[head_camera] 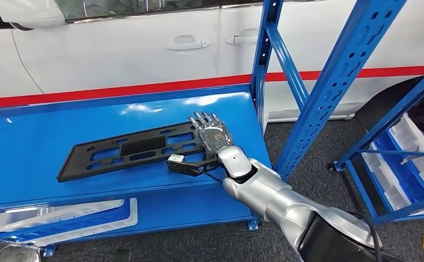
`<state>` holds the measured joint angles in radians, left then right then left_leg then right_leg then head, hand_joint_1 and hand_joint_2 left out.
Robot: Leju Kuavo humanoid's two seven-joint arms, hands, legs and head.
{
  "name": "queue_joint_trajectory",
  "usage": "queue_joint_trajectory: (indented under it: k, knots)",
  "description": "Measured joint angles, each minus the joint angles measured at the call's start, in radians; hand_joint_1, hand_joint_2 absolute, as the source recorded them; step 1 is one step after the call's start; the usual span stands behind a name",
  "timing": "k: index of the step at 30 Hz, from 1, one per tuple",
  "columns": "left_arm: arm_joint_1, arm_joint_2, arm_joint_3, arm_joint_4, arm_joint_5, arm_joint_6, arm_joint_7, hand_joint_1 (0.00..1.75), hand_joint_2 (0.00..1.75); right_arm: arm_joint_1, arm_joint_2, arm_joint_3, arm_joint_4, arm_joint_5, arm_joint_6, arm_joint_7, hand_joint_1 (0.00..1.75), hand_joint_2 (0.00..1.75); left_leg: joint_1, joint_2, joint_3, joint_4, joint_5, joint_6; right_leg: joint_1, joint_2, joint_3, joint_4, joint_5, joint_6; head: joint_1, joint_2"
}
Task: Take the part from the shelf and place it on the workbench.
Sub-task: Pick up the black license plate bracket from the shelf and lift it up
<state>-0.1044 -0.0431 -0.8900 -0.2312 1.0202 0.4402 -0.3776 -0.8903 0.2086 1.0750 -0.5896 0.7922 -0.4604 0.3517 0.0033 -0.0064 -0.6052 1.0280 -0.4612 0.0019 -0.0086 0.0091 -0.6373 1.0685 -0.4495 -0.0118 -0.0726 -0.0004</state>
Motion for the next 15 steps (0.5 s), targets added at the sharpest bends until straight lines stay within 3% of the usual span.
queue_joint_trajectory:
  k: [3, 6, 7, 8, 9, 11, 12, 13, 15]
  knots:
    - [0.0, 0.0, -0.003, 0.0, 0.0, 0.0, 0.0, 0.0, 0.0, 0.001, 0.003, 0.0, -0.003, 0.001, 0.001, 0.0, 0.0, 1.75, 0.003, 0.002, -0.018, 0.04, -0.029, -0.013, -0.006, -0.001, 0.003, -0.006, 0.003, -0.016, -0.003, 0.0]
    - [0.0, 0.0, -0.004, 0.0, 0.0, 0.0, 0.0, 0.0, 0.0, 0.005, 0.008, 0.0, -0.006, 0.001, 0.008, -0.004, 0.0, 1.75, 0.006, 0.002, -0.104, 0.218, -0.111, -0.025, -0.007, -0.002, 0.005, -0.007, 0.003, -0.023, -0.006, 0.0]
    - [0.001, 0.0, -0.005, 0.0, 0.0, 0.0, 0.0, 0.0, 0.0, 0.008, 0.009, 0.0, -0.006, 0.001, 0.012, -0.006, 0.0, 1.75, 0.007, 0.002, -0.129, 0.264, -0.12, -0.026, -0.006, -0.002, 0.005, -0.007, 0.002, -0.024, -0.006, 0.0]
    - [0.002, 0.0, -0.005, 0.0, 0.0, 0.0, 0.0, 0.0, 0.0, 0.011, 0.01, 0.0, -0.006, 0.0, 0.014, -0.007, 0.0, 1.75, 0.007, 0.002, -0.138, 0.275, -0.111, -0.025, -0.005, -0.002, 0.006, -0.007, 0.002, -0.024, -0.006, 0.0]
    - [0.003, -0.001, -0.005, 0.0, 0.0, 0.0, 0.0, 0.0, 0.0, 0.013, 0.01, 0.0, -0.006, 0.0, 0.016, -0.008, 0.0, 1.75, 0.006, 0.002, -0.128, 0.247, -0.085, -0.022, -0.005, -0.001, 0.008, -0.007, 0.001, -0.024, -0.006, 0.0]
    - [0.002, -0.001, -0.005, 0.0, 0.0, 0.0, 0.0, 0.0, 0.0, 0.015, 0.012, 0.0, -0.008, 0.0, 0.017, -0.008, 0.0, 1.75, 0.005, 0.002, -0.067, 0.112, -0.014, -0.011, -0.004, 0.001, 0.012, -0.007, 0.0, -0.022, -0.006, 0.0]
    - [0.001, -0.001, -0.006, 0.0, 0.0, 0.0, -0.001, 0.0, 0.0, 0.014, 0.013, 0.0, -0.01, 0.0, 0.018, -0.009, 0.0, 1.75, 0.002, 0.002, -0.038, 0.05, 0.007, -0.005, -0.002, 0.002, 0.013, -0.008, -0.001, -0.02, -0.006, 0.0]
    - [0.0, 0.0, -0.006, 0.0, 0.0, 0.0, -0.001, 0.0, 0.0, 0.013, 0.014, 0.0, -0.011, 0.0, 0.018, -0.009, 0.0, 1.75, -0.002, 0.002, -0.019, 0.01, 0.017, -0.001, -0.002, 0.002, 0.013, -0.009, -0.001, -0.016, -0.006, 0.0]
    - [-0.001, 0.0, -0.008, 0.0, 0.0, 0.0, -0.001, 0.0, 0.0, 0.014, 0.014, 0.0, -0.011, 0.0, 0.018, -0.01, 0.0, 1.75, -0.007, 0.001, -0.01, -0.008, 0.015, 0.004, -0.001, 0.001, 0.014, -0.015, 0.001, -0.005, -0.006, 0.0]
